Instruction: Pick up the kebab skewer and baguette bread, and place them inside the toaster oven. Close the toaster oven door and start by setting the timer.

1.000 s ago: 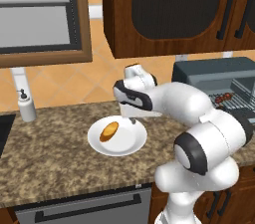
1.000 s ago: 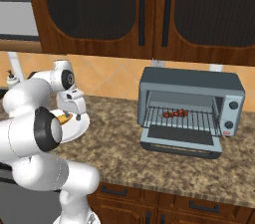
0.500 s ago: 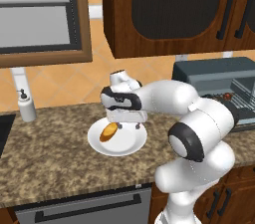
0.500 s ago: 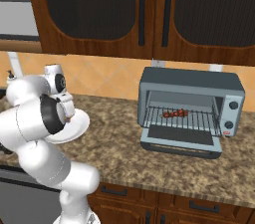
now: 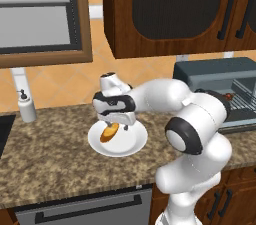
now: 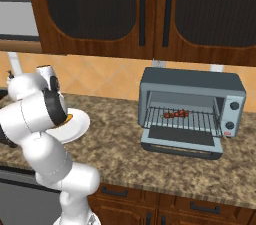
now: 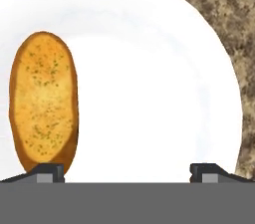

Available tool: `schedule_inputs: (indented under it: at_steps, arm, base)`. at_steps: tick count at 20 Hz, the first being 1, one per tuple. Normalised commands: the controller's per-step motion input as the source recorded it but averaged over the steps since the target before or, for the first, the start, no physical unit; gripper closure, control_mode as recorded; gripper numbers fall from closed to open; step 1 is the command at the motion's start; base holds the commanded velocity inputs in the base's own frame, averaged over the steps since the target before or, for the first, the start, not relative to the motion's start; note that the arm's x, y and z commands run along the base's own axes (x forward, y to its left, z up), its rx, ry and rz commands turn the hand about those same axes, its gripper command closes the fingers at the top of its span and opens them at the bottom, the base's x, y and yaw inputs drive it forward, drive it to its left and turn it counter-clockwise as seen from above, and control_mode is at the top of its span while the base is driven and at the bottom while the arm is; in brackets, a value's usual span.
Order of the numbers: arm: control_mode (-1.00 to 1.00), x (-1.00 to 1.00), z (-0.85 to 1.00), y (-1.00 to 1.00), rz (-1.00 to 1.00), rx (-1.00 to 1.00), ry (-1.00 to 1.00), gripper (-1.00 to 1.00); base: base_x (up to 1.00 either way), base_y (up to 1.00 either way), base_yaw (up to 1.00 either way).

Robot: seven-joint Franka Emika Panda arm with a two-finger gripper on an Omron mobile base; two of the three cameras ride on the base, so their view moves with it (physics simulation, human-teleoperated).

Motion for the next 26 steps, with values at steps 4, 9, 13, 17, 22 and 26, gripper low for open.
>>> schedule_inputs:
  at_steps: [4, 9, 13, 17, 22, 26]
  arm:
    - [-1.0, 0.09, -0.16, 0.02, 0.0, 0.03, -0.02, -1.0]
    - [-1.0, 0.38, -0.12, 0.19, 0.0, 0.0, 0.0, -1.0]
    - [-1.0, 0.38, -0.19, 0.34, 0.0, -0.01, 0.0, -1.0]
    - [-1.0, 0.31, -0.22, 0.06, 0.0, 0.0, -0.03, -1.0]
    - [-1.0, 0.15, -0.22, 0.0, 0.0, 0.0, -0.05, -1.0]
    - [-1.0, 0.02, -0.3, 0.0, 0.0, 0.0, -0.06, -1.0]
  base:
    - [0.0, 0.0, 0.0]
    - [0.0, 0.0, 0.0]
    - [0.0, 0.0, 0.0]
    - [0.0, 0.0, 0.0]
    - [0.0, 0.0, 0.0]
    - [0.0, 0.0, 0.0]
